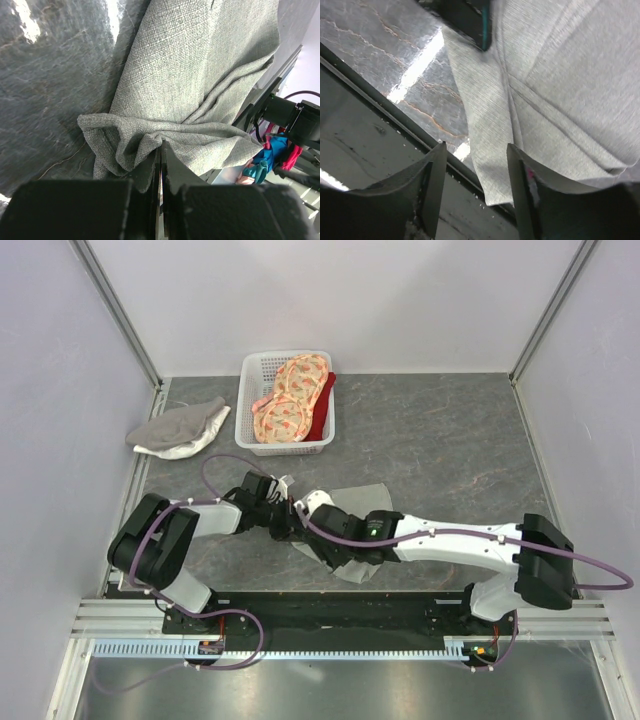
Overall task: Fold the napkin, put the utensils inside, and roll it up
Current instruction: Roll the napkin with the utensil
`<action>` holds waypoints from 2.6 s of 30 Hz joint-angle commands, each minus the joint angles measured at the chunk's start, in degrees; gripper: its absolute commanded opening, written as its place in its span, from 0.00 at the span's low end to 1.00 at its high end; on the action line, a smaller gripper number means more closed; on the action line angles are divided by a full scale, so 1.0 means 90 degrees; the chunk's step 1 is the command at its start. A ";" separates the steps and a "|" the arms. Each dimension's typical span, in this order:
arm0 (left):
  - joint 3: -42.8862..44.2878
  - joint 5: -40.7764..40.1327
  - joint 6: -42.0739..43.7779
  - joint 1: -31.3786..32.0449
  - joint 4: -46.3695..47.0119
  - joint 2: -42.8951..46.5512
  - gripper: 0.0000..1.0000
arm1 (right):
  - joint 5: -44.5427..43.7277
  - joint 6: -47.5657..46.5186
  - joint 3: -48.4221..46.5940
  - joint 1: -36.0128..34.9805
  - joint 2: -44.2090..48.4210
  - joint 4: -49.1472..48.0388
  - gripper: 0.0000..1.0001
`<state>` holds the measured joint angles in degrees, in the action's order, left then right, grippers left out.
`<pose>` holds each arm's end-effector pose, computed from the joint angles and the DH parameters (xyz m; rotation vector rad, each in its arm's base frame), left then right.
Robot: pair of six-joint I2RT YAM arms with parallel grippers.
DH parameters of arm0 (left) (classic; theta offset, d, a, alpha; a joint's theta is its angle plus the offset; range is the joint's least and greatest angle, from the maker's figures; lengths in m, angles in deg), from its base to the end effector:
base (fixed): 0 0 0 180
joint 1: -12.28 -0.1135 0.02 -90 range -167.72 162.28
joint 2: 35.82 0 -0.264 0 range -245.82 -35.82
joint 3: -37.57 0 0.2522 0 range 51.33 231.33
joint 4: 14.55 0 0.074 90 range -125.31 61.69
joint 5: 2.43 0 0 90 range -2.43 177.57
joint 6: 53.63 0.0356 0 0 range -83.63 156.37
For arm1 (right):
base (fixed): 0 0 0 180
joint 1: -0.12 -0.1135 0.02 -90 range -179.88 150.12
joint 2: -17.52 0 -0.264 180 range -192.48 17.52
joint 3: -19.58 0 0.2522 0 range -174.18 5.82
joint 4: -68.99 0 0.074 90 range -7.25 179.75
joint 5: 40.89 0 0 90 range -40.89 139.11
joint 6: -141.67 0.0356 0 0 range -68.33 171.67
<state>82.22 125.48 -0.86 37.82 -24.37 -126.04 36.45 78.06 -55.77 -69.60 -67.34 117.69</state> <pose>0.2211 -0.1299 0.1134 0.0125 2.7183 -1.2311 0.1121 0.2809 0.2423 -0.8795 2.4355 0.3563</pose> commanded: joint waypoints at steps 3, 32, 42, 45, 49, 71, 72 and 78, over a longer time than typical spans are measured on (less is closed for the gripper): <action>0.0112 -0.0580 0.0485 0.0082 -0.0692 -0.0269 0.06 | -0.1121 -0.0764 -0.0169 -0.0545 -0.0882 -0.0326 0.66; 0.0434 -0.0628 0.0533 0.0053 -0.0994 0.0599 0.42 | 0.0527 -0.0745 0.1334 -0.0311 -0.1792 -0.2299 0.31; 0.0445 -0.2004 0.0807 -0.0338 -0.2000 0.2366 0.75 | 0.2822 -0.0589 0.2223 0.0264 -0.1158 -0.3519 0.16; 0.0269 -0.2395 0.0749 -0.0377 -0.2059 0.2834 0.76 | 0.3436 -0.0560 0.2408 0.0566 -0.1030 -0.3783 0.14; -0.0082 -0.2328 0.0690 -0.0377 -0.1962 0.3207 0.76 | 0.4258 -0.0433 0.2711 0.1016 -0.0991 -0.4359 0.12; -0.0689 -0.0932 0.0377 -0.0338 -0.0790 0.1773 0.54 | 0.6183 -0.0432 0.2516 0.2277 -0.2094 -0.5025 0.10; -0.0679 -0.0854 0.0377 -0.0309 -0.0800 0.1637 0.51 | 0.6183 -0.0442 0.2516 0.2296 -0.2114 -0.5015 0.10; -0.0738 -0.0843 0.0387 -0.0191 -0.0868 0.1343 0.18 | 0.5852 -0.0608 0.2302 0.2336 -0.1940 -0.4567 0.13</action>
<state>76.17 116.65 2.55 35.29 -32.00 -112.23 94.37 76.71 -34.48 -48.77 -84.21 69.19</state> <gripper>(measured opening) 0.241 0.160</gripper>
